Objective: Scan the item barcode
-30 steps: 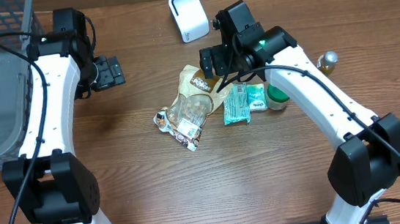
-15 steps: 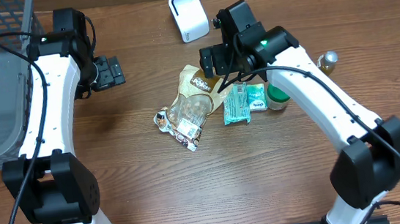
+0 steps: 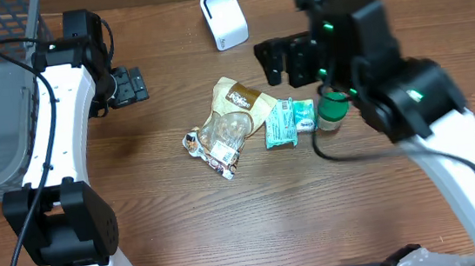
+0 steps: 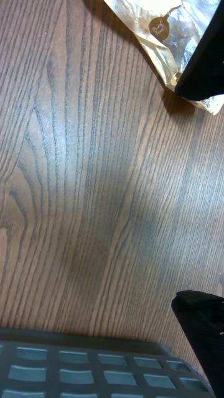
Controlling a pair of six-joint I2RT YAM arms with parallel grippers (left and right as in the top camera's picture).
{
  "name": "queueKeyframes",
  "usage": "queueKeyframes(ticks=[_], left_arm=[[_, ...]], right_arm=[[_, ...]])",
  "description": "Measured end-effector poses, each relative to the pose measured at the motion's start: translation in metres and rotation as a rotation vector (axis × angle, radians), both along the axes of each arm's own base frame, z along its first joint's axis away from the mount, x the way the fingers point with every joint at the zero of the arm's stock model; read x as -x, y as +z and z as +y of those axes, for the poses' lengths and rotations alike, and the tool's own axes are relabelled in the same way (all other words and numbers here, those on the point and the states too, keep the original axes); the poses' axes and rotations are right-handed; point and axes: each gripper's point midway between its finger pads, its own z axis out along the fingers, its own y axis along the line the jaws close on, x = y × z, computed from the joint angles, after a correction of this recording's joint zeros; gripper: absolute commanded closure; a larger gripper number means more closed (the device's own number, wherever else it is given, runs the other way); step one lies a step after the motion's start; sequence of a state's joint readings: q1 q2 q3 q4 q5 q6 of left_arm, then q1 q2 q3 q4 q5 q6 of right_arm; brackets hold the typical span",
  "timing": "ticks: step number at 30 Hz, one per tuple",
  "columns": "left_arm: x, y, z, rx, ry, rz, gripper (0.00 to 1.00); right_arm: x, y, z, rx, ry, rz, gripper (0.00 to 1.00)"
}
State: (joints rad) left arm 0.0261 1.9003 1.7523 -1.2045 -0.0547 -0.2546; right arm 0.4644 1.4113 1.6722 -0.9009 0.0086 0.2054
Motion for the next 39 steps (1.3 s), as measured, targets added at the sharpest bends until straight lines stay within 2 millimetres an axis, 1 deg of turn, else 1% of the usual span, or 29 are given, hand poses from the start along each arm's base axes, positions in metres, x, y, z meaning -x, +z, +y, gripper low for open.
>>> queueKeyframes(ticks=[3, 6, 9, 11, 13, 20, 22, 25, 29, 34, 37, 39], left_arm=[[0.000, 0.000, 0.000, 0.000, 0.000, 0.000, 0.00], [0.000, 0.000, 0.000, 0.000, 0.000, 0.000, 0.00], [0.000, 0.000, 0.000, 0.000, 0.000, 0.000, 0.00], [0.000, 0.000, 0.000, 0.000, 0.000, 0.000, 0.00], [0.000, 0.000, 0.000, -0.001, 0.000, -0.001, 0.00], [0.000, 0.000, 0.000, -0.003, 0.001, -0.001, 0.01], [0.000, 0.000, 0.000, -0.003, 0.001, -0.001, 0.01], [0.000, 0.000, 0.000, -0.003, 0.001, 0.000, 0.01], [0.000, 0.000, 0.000, -0.003, 0.001, 0.000, 0.00], [0.000, 0.000, 0.000, -0.003, 0.001, -0.001, 0.01], [0.000, 0.000, 0.000, -0.003, 0.001, 0.000, 0.01], [0.000, 0.000, 0.000, -0.003, 0.001, 0.000, 0.00]], right_arm=[[0.020, 0.028, -0.015, -0.024, -0.014, -0.064, 0.00], [0.041, 0.050, -0.035, -0.045, -0.041, -0.131, 0.00], [0.062, 0.057, -0.059, -0.063, -0.078, -0.195, 0.00], [0.073, 0.054, -0.072, -0.076, -0.103, -0.235, 0.00], [0.084, 0.042, -0.084, -0.085, -0.130, -0.266, 0.00], [0.118, -0.030, -0.130, -0.077, -0.251, -0.295, 0.00], [0.130, -0.046, -0.142, -0.075, -0.291, -0.308, 0.00], [0.145, -0.066, -0.154, -0.072, -0.330, -0.319, 0.00], [0.156, -0.083, -0.162, -0.078, -0.362, -0.355, 0.00], [0.154, -0.107, -0.170, -0.085, -0.399, -0.394, 0.00], [0.148, -0.109, -0.173, -0.106, -0.410, -0.472, 0.00], [0.147, -0.102, -0.174, -0.122, -0.409, -0.549, 0.00]])
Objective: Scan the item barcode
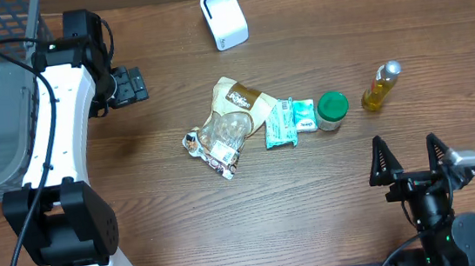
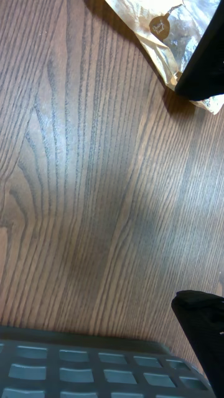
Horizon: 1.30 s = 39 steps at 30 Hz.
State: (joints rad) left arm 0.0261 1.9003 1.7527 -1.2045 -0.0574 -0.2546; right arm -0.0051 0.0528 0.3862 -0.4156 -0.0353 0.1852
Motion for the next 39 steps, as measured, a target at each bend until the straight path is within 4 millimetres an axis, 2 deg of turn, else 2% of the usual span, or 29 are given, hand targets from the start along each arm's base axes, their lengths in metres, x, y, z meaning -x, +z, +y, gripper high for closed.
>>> queueKeyframes(ticks=[8, 11, 13, 18, 23, 26, 27, 31, 39], left_arm=[[0.000, 0.000, 0.000, 0.000, 0.000, 0.000, 0.00], [0.000, 0.000, 0.000, 0.000, 0.000, 0.000, 0.00], [0.000, 0.000, 0.000, 0.000, 0.000, 0.000, 0.00], [0.000, 0.000, 0.000, 0.000, 0.000, 0.000, 0.01], [0.000, 0.000, 0.000, 0.000, 0.000, 0.000, 0.00], [0.000, 0.000, 0.000, 0.000, 0.000, 0.000, 0.00], [0.000, 0.000, 0.000, 0.000, 0.000, 0.000, 0.00], [0.000, 0.000, 0.000, 0.000, 0.000, 0.000, 0.01], [0.000, 0.000, 0.000, 0.000, 0.000, 0.000, 0.00]], right_arm=[[0.000, 0.054, 0.003, 0.060, 0.011, -0.392, 0.00], [0.006, 0.065, 0.006, 0.107, 0.019, -0.510, 0.00], [0.007, 0.064, 0.008, 0.131, 0.024, -0.548, 0.00], [-0.003, 0.037, 0.012, 0.161, 0.041, -0.510, 0.00], [-0.019, -0.003, 0.012, 0.166, 0.056, -0.356, 0.00], [-0.027, -0.036, 0.012, 0.162, 0.066, -0.220, 0.00], [-0.030, -0.052, 0.012, 0.160, 0.072, -0.153, 0.00], [-0.031, -0.081, 0.012, 0.154, 0.081, -0.035, 0.00], [-0.031, -0.082, 0.012, 0.154, 0.081, -0.030, 0.00]])
